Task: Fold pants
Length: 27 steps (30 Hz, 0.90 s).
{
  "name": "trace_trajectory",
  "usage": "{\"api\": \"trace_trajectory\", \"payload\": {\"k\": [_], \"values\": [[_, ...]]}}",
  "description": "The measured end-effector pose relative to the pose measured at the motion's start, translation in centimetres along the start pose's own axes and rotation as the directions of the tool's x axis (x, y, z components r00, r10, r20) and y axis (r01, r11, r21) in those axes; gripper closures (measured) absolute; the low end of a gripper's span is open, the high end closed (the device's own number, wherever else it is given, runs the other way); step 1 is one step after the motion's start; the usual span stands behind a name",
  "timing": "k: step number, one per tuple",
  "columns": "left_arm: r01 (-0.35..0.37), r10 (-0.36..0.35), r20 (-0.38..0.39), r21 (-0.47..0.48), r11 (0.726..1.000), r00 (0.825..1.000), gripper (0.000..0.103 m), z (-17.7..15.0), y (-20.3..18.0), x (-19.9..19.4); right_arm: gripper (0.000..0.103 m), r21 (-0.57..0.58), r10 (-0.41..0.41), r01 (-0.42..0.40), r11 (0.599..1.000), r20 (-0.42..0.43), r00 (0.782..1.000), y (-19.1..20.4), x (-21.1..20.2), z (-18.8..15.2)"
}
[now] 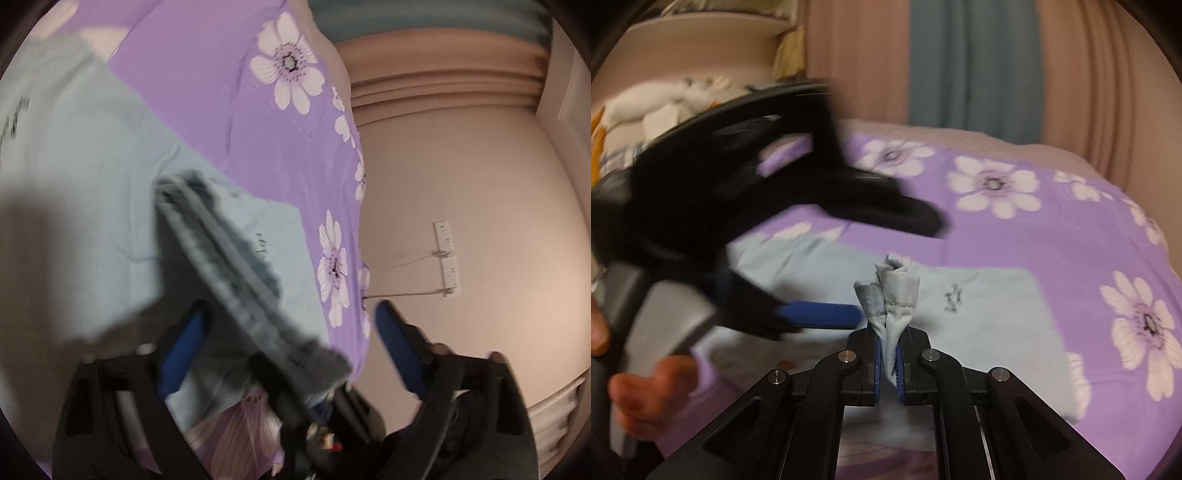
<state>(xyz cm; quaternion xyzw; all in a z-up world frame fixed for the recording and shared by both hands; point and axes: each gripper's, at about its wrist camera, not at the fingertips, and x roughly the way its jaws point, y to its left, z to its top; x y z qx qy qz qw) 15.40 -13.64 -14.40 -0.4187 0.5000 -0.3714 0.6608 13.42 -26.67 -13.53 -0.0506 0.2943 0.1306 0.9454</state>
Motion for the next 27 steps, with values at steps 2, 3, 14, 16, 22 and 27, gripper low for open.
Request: {"api": "trace_trajectory", "payload": {"k": [2, 3, 14, 16, 22, 27], "values": [[-0.021, 0.021, -0.007, 0.002, 1.0, 1.0, 0.063, 0.3, 0.6, -0.3, 0.095, -0.027, 0.033, -0.033, 0.999, -0.013, 0.999, 1.0, 0.2, -0.3], [-0.024, 0.024, -0.01, 0.012, 1.0, 1.0, 0.079, 0.5, 0.8, -0.7, 0.095, -0.046, 0.028, -0.029, 0.999, -0.014, 1.0, 1.3, 0.1, -0.4], [-0.204, 0.173, 0.162, 0.201, 0.958, 0.972, 0.085, 0.5, 0.1, -7.1, 0.095, -0.137, 0.097, -0.095, 0.986, 0.01, 0.995, 5.8, 0.6, 1.2], [-0.281, 0.251, 0.173, 0.176, 0.944, 0.952, 0.086, 0.8, 1.8, -7.6, 0.095, -0.166, 0.109, -0.11, 0.98, -0.016, 0.994, 7.0, 1.6, 1.0], [-0.401, 0.382, 0.162, 0.105, 0.91, 0.91, 0.071, 1.0, 5.1, -9.3, 0.08, -0.142, 0.152, -0.187, 0.972, -0.227, 0.962, 7.9, 5.3, -1.2], [-0.395, 0.364, 0.213, 0.128, 0.91, 0.907, 0.071, 0.9, 3.8, -11.4, 0.06, 0.002, 0.267, -0.272, 0.962, -0.201, 0.943, 3.8, 2.5, 0.1]]}}
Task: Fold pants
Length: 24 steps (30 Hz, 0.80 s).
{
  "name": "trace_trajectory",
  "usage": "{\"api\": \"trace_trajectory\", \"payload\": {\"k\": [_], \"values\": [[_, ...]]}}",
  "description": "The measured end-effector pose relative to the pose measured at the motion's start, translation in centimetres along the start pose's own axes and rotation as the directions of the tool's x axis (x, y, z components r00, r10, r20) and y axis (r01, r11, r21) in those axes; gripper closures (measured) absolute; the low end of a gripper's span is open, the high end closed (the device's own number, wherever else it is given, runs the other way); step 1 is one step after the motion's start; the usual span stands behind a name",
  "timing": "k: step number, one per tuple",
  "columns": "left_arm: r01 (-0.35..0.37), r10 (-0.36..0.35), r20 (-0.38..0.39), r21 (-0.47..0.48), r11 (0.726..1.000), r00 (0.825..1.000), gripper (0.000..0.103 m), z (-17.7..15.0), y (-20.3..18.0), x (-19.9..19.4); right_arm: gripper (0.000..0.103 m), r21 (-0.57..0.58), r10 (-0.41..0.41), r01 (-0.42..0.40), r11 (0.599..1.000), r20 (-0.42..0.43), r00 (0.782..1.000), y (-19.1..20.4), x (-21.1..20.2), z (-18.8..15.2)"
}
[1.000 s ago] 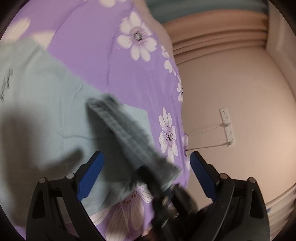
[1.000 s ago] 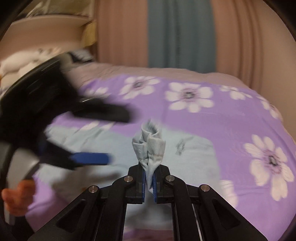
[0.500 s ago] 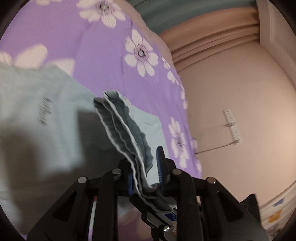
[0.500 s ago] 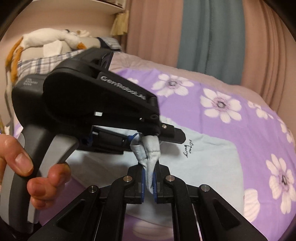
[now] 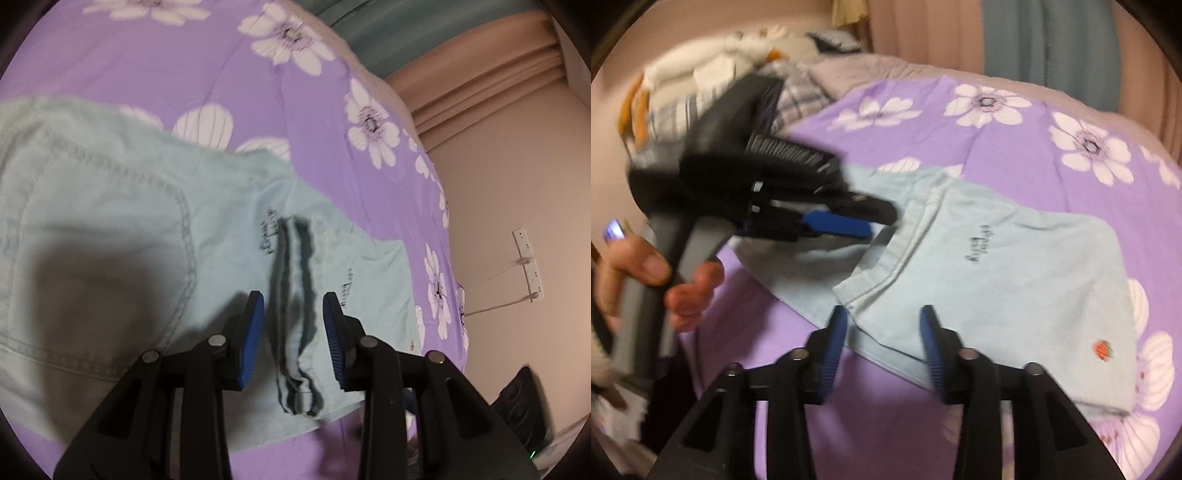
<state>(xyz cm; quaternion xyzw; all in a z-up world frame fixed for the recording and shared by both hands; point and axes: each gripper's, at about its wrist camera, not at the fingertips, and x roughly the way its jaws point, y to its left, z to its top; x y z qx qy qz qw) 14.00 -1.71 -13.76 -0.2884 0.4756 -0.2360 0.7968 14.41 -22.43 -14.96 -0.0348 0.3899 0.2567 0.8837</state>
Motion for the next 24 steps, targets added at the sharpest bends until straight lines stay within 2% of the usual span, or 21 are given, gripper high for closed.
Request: {"api": "trace_trajectory", "payload": {"k": [3, 5, 7, 8, 9, 10, 11, 12, 13, 14, 16, 18, 21, 24], "values": [[0.084, -0.083, -0.011, 0.057, 0.995, 0.996, 0.071, -0.9, -2.4, -0.5, 0.06, 0.085, 0.021, -0.026, 0.996, 0.06, 0.998, -2.9, -2.5, 0.7], [0.137, -0.135, -0.036, 0.093, 0.986, 0.99, 0.073, -1.4, -4.5, 0.4, 0.06, 0.129, -0.034, 0.024, 0.991, 0.08, 0.996, -5.1, -3.3, 1.0], [0.142, -0.136, -0.061, 0.113, 0.983, 0.989, 0.074, -2.0, -5.4, 1.7, 0.061, 0.172, -0.112, 0.102, 0.98, 0.046, 0.993, -6.4, -2.5, 1.1], [0.125, -0.116, -0.08, 0.127, 0.984, 0.99, 0.077, -2.5, -5.6, 2.5, 0.062, 0.206, -0.142, 0.136, 0.969, 0.013, 0.99, -7.8, -1.7, 1.1], [0.106, -0.094, -0.091, 0.135, 0.985, 0.991, 0.085, -2.7, -5.4, 3.1, 0.068, 0.222, -0.149, 0.147, 0.964, -0.008, 0.989, -8.5, -1.1, 0.9], [0.081, -0.067, -0.097, 0.138, 0.987, 0.993, 0.088, -2.9, -5.1, 3.5, 0.073, 0.238, -0.158, 0.165, 0.957, -0.048, 0.986, -9.4, -0.1, 0.8], [0.033, -0.02, -0.1, 0.136, 0.99, 0.995, 0.088, -3.4, -4.2, 3.8, 0.076, 0.241, -0.165, 0.178, 0.954, -0.073, 0.984, -9.5, 0.5, 0.7], [-0.027, 0.039, -0.094, 0.127, 0.992, 0.995, 0.089, -3.7, -3.2, 4.0, 0.082, 0.243, -0.173, 0.197, 0.95, -0.118, 0.978, -10.0, 1.5, 0.5], [-0.077, 0.086, -0.08, 0.109, 0.991, 0.993, 0.097, -4.1, -1.9, 3.8, 0.085, 0.243, -0.178, 0.211, 0.947, -0.148, 0.973, -10.2, 2.2, 0.4], [-0.081, 0.087, -0.068, 0.091, 0.993, 0.994, 0.103, -4.3, -1.2, 3.5, 0.085, 0.243, -0.183, 0.216, 0.946, -0.152, 0.971, -10.1, 2.1, 0.6], [-0.052, 0.055, -0.05, 0.063, 0.997, 0.997, 0.103, -4.8, -0.1, 2.7, 0.085, 0.222, -0.174, 0.199, 0.955, -0.125, 0.977, -9.5, 1.6, 1.6], [-0.054, 0.057, -0.037, 0.074, 0.996, 0.998, 0.103, -5.1, 0.0, 2.1, 0.085, 0.19, -0.125, 0.139, 0.972, -0.082, 0.989, -8.4, 1.8, 2.9], [-0.054, 0.057, -0.041, 0.077, 0.996, 0.998, 0.103, -5.3, 0.4, 1.8, 0.085, 0.157, -0.04, 0.053, 0.986, -0.086, 0.995, -6.8, 4.8, 5.2], [-0.039, 0.042, -0.051, 0.058, 0.998, 0.998, 0.103, -5.1, 0.2, 2.2, 0.085, 0.111, 0.005, 0.006, 0.994, -0.101, 0.995, -4.8, 8.0, 6.8]]}}
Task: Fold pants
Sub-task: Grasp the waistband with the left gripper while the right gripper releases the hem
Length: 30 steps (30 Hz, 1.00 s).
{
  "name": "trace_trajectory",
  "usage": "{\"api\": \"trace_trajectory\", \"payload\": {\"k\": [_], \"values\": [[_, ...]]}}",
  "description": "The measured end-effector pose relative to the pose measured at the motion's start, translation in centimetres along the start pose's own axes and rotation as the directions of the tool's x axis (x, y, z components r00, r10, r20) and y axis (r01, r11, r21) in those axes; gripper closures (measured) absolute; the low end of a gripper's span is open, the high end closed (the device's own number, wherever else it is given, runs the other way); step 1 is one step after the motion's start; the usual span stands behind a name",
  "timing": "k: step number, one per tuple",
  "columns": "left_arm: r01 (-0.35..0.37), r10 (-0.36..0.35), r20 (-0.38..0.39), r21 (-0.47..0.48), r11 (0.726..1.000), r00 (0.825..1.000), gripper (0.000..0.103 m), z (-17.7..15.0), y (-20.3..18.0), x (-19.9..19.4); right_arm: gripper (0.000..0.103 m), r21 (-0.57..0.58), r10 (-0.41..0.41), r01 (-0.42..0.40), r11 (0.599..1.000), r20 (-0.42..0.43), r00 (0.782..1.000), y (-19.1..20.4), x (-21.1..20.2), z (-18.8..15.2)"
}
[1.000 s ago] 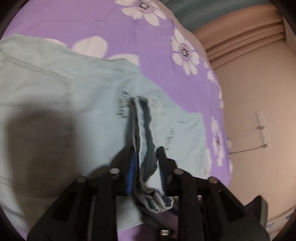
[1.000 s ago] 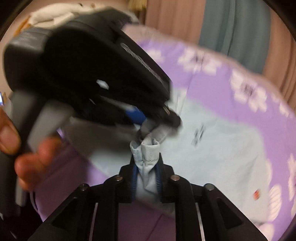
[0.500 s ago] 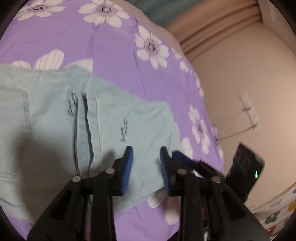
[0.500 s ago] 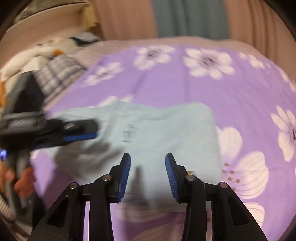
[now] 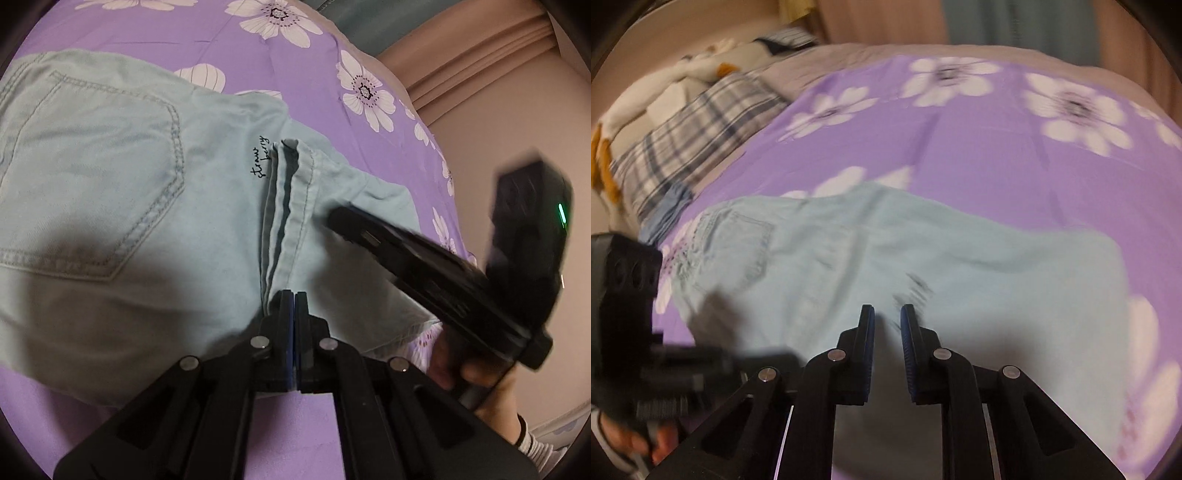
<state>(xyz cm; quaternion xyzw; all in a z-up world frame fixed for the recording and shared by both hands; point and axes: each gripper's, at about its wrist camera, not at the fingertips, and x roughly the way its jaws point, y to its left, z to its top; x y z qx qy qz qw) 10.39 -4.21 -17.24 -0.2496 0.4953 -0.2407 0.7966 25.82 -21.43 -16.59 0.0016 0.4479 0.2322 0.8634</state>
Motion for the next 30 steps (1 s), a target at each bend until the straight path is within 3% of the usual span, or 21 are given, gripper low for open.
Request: {"api": "trace_trajectory", "payload": {"k": [4, 10, 11, 15, 16, 19, 22, 24, 27, 30], "values": [[-0.014, 0.014, -0.001, 0.007, 1.0, 1.0, 0.103, 0.5, -0.4, 0.1, 0.087, 0.025, 0.01, -0.008, 1.0, -0.067, 0.998, 1.1, 3.6, 1.6], [0.001, -0.001, -0.007, -0.003, 1.0, 1.0, 0.101, 0.4, -0.4, -0.1, 0.087, 0.052, 0.006, -0.002, 0.999, -0.072, 0.997, 1.2, 2.5, 0.9], [0.004, -0.004, -0.002, -0.004, 1.0, 1.0, 0.099, 0.4, -0.5, -0.4, 0.087, 0.053, 0.009, -0.006, 0.999, -0.06, 0.998, 1.4, 1.6, 0.4], [0.013, -0.013, 0.026, 0.001, 1.0, 1.0, 0.054, -0.3, -0.9, -2.1, 0.087, 0.04, 0.032, -0.031, 0.999, -0.024, 0.999, 1.9, -1.2, -1.5], [0.004, -0.004, 0.039, 0.006, 1.0, 0.999, 0.049, -0.6, -1.0, -2.7, 0.087, 0.035, 0.031, -0.03, 0.999, -0.02, 0.999, 2.0, -1.7, -2.1], [-0.01, 0.009, 0.06, 0.018, 1.0, 0.998, 0.048, -1.4, -0.6, -4.2, 0.087, 0.002, 0.014, -0.014, 1.0, -0.017, 1.0, 2.7, -3.5, -4.5], [-0.037, 0.037, 0.096, -0.006, 0.999, 0.995, 0.048, -2.5, 0.5, -6.2, 0.087, -0.042, 0.048, -0.05, 0.998, -0.034, 0.998, 4.2, -3.6, -6.7], [-0.048, 0.052, 0.118, -0.031, 0.998, 0.992, 0.048, -2.9, 1.4, -7.5, 0.087, -0.119, -0.008, 0.002, 0.993, -0.048, 0.999, 5.4, -2.4, -8.1], [-0.087, 0.102, 0.162, -0.092, 0.992, 0.982, 0.044, -3.7, 3.3, -9.8, 0.087, -0.101, -0.005, 0.0, 0.995, -0.048, 0.999, 5.2, -2.8, -7.5], [-0.084, 0.13, 0.215, -0.209, 0.974, 0.968, 0.034, -4.1, 6.4, -12.0, 0.087, -0.066, 0.019, -0.021, 0.998, -0.023, 1.0, 4.8, -3.9, -6.6]]}}
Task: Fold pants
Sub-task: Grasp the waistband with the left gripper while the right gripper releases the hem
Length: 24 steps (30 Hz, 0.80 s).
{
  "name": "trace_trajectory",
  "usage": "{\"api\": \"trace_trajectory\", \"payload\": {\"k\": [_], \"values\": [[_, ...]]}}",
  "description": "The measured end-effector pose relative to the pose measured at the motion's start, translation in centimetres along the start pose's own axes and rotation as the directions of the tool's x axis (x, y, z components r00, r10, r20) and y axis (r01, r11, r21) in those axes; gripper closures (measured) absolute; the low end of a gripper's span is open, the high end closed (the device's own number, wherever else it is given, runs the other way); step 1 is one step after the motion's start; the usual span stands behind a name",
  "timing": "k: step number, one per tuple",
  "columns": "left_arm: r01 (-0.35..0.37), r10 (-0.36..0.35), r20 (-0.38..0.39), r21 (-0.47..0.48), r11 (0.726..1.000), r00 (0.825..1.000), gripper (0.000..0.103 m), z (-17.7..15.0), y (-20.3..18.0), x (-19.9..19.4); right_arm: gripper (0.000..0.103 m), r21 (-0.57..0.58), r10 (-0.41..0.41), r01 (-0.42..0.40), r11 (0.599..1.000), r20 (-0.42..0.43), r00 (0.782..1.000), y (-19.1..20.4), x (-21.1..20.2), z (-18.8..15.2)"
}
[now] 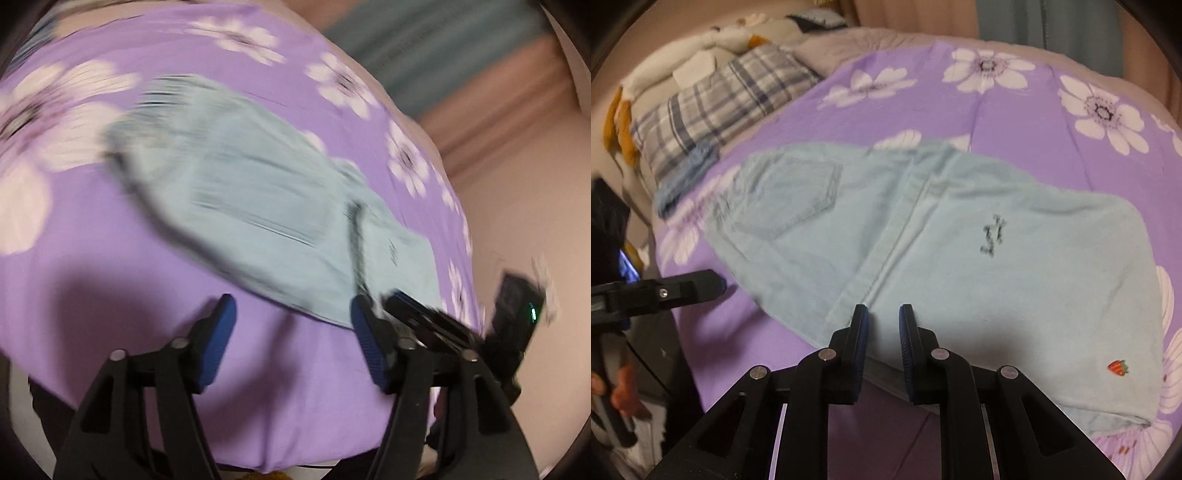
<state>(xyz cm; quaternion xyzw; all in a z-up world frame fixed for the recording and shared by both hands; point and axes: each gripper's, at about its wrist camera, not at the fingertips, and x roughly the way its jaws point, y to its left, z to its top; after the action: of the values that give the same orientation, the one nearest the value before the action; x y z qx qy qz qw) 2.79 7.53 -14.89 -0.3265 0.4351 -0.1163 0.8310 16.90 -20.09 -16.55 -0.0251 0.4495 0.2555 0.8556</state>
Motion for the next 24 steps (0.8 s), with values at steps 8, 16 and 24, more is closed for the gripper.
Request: {"api": "trace_trajectory", "payload": {"k": [8, 16, 24], "values": [[0.051, -0.016, 0.13, -0.271, 0.961, 0.991, 0.033, 3.0, 6.2, -0.6, 0.087, 0.008, 0.017, -0.017, 1.0, 0.037, 0.999, 1.0, -0.3, 0.2], [0.069, 0.012, 0.225, -0.346, 0.936, 0.974, 0.034, 6.8, 7.6, 0.5, 0.087, 0.017, 0.049, -0.05, 0.999, 0.033, 0.998, 1.5, 0.9, 1.8], [0.027, 0.029, 0.168, -0.322, 0.946, 0.985, 0.068, 7.6, 8.0, 0.7, 0.087, 0.035, 0.027, -0.028, 0.999, 0.01, 1.0, 1.5, 4.7, 6.0]]}}
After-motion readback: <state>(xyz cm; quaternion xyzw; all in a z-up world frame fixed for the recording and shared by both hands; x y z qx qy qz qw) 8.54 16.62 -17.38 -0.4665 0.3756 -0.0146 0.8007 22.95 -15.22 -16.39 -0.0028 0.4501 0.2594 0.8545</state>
